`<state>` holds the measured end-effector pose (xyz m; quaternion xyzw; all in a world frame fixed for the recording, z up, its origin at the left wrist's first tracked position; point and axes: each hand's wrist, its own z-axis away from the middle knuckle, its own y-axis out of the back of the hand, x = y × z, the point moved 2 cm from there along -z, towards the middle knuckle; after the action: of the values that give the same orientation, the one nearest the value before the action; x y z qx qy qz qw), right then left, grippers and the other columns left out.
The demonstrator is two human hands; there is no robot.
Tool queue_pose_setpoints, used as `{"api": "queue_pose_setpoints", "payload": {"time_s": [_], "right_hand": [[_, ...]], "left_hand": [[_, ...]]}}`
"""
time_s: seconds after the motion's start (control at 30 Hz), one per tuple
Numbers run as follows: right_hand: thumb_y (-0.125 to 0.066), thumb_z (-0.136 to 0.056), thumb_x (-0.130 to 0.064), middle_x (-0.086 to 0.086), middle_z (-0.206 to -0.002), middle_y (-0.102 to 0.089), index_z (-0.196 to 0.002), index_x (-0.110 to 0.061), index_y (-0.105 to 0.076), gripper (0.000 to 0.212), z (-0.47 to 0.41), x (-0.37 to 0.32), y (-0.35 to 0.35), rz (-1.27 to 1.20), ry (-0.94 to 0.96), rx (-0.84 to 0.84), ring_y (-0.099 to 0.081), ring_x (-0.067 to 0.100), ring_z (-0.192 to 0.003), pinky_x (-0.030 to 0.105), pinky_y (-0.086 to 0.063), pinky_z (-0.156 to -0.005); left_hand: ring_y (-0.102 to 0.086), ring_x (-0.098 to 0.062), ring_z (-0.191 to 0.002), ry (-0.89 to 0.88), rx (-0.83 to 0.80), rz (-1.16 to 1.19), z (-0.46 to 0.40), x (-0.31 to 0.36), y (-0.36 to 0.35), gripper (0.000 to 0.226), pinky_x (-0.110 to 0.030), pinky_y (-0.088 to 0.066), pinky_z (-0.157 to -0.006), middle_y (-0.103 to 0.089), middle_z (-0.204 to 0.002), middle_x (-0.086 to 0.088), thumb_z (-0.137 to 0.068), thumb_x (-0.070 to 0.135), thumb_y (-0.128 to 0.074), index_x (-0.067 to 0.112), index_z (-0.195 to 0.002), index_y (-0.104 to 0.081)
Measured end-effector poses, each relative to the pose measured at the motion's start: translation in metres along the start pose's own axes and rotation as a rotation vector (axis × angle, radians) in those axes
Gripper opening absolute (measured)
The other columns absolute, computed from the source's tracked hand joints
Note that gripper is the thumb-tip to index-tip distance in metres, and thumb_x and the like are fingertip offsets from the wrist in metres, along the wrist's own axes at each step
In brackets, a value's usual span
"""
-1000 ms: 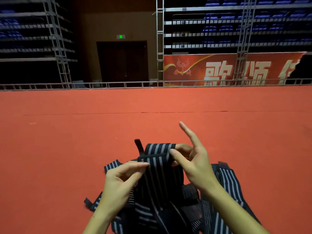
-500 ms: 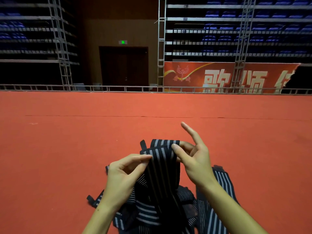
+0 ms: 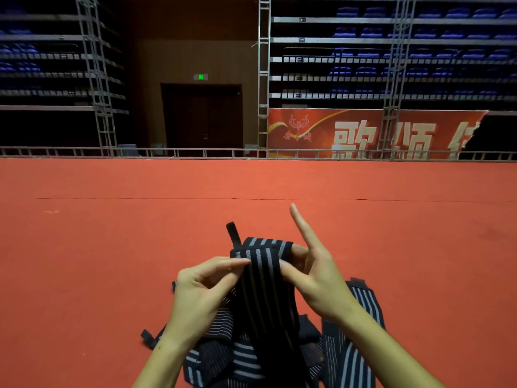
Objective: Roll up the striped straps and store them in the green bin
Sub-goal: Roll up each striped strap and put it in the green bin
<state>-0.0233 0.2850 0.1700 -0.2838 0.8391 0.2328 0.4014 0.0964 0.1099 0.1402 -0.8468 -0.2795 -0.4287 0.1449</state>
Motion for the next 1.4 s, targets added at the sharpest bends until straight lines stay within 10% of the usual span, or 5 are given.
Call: {"api": "queue_pose_setpoints", "payload": {"time_s": [0.17,0.33,0.63,1.4], "right_hand": [[-0.06,-0.102,0.011,0.012,-0.099,-0.081,-0.167,-0.044,-0.02,0.094,-0.003,-0.004,0.008,-0.061,-0.012,0.105,-0.077,0.022,-0.088,0.039,-0.065,-0.084],[-0.059,-0.104,0.01,0.02,-0.108,-0.08,-0.168,-0.042,-0.021,0.092,-0.005,-0.011,0.018,-0.134,-0.029,0.202,-0.079,0.038,-0.101,0.05,-0.066,-0.088],[-0.061,-0.104,0.008,0.014,-0.109,-0.081,-0.167,-0.042,-0.025,0.088,-0.005,-0.007,0.02,-0.159,-0.068,0.313,-0.081,0.034,-0.096,0.042,-0.068,-0.071],[-0.061,-0.103,0.007,0.023,-0.116,-0.078,-0.167,-0.04,-0.026,0.087,0.003,-0.007,0.043,-0.377,-0.124,0.394,-0.079,0.034,-0.093,0.045,-0.067,-0.07]], "left_hand": [[-0.076,-0.007,-0.085,0.018,0.015,0.028,0.001,0.003,0.002,0.03,-0.015,-0.056,-0.074,-0.084,-0.095,-0.005,-0.093,-0.012,-0.072,0.013,-0.093,-0.087],[-0.067,-0.027,-0.079,0.058,0.158,0.065,0.003,-0.009,0.01,0.03,-0.042,-0.053,-0.075,-0.082,-0.09,-0.012,-0.093,-0.004,-0.076,0.024,-0.094,-0.088],[-0.069,-0.016,-0.074,-0.014,0.145,0.03,0.0,-0.006,0.001,0.035,-0.026,-0.054,-0.067,-0.081,-0.095,-0.004,-0.093,-0.006,-0.075,0.026,-0.095,-0.088],[-0.069,-0.011,-0.124,-0.322,0.036,-0.417,0.009,-0.011,-0.059,0.06,-0.025,-0.052,-0.108,-0.07,-0.126,0.015,-0.075,0.04,-0.095,0.02,-0.129,-0.076]]}}
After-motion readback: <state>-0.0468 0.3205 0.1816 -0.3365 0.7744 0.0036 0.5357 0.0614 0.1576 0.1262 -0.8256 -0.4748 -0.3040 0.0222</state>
